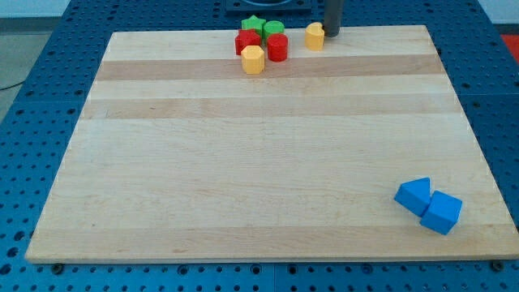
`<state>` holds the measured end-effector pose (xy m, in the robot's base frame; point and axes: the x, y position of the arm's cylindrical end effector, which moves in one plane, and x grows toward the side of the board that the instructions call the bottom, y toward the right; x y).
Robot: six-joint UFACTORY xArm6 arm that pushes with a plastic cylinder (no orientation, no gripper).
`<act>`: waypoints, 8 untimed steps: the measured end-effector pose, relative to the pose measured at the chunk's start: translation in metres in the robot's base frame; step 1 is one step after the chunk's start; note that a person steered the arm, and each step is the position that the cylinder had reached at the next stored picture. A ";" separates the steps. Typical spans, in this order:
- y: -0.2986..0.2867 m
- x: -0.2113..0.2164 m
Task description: Drag the yellow heart close to the right side of the green circle
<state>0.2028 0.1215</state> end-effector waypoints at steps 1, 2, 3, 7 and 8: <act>0.048 0.027; 0.051 0.042; 0.030 0.041; -0.043 0.020; -0.043 0.008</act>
<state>0.2107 0.0789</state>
